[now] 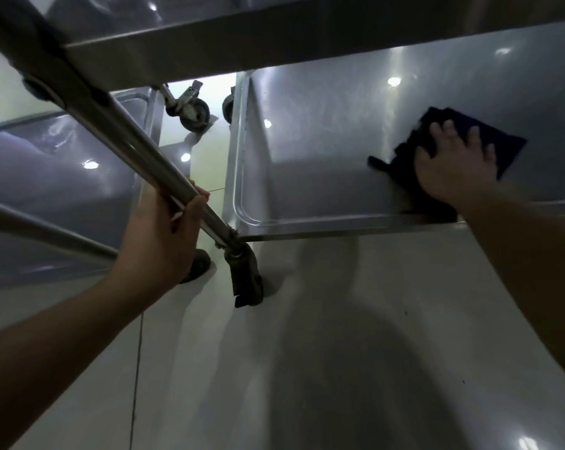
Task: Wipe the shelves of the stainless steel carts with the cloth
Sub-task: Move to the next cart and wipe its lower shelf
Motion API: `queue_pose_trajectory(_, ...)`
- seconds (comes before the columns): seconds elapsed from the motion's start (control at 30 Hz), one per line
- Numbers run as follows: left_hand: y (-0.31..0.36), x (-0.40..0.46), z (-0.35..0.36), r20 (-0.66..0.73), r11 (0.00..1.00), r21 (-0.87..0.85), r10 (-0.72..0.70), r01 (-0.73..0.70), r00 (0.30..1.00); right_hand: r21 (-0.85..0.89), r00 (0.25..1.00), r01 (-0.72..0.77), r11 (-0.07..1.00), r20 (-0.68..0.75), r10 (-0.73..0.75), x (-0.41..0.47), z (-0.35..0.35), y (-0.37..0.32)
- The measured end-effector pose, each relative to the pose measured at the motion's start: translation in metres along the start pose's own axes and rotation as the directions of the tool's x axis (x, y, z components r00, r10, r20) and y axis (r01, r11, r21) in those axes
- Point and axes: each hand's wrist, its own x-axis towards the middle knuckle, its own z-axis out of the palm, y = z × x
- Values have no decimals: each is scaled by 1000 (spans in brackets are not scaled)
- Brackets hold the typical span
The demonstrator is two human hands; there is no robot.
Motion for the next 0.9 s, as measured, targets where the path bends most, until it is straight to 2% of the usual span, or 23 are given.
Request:
queue_pose_trajectory(0.1,0,-1,0,11,1000,6,-6,6,1000,-31,961,270,962,64,-267,-11,27,-82)
queue_pose_trajectory(0.2,-2,0,0,23,1000,10,-21,21,1000,-44,820,557,829,186,-541,-34,51,-152)
queue_pose_trajectory(0.27,-3,1,-1,24,999,34,-16,15,1000,-22,735,654,756,252,-629,-33,54,-166)
queue_pose_trajectory(0.3,-3,1,-2,25,999,50,-13,12,1000,-16,727,661,750,260,-636,-26,50,-164)
queue_pose_trajectory(0.37,-5,3,-2,20,998,58,-12,11,1000,-23,784,596,802,231,-576,-4,37,-146)
queue_pose_trajectory(0.47,-6,3,-1,13,998,65,1,-2,1000,-43,920,374,926,143,-365,45,6,-90)
queue_pose_trajectory(0.53,-6,3,-1,9,997,71,20,-21,1000,-33,978,190,981,93,-186,72,-20,-36)
queue_pose_trajectory(0.6,-5,2,-1,10,996,81,38,-39,999,-10,998,19,1000,67,-19,85,-43,21)
queue_pose_trajectory(0.67,-6,2,0,11,996,82,34,-35,999,7,995,-57,998,87,56,83,-55,59)
queue_pose_trajectory(0.77,-6,2,1,23,994,95,44,-47,999,3,998,0,1000,59,0,59,-46,62)
queue_pose_trajectory(0.9,-7,2,1,11,995,97,32,-33,999,-30,973,228,973,25,-227,-6,-10,7)
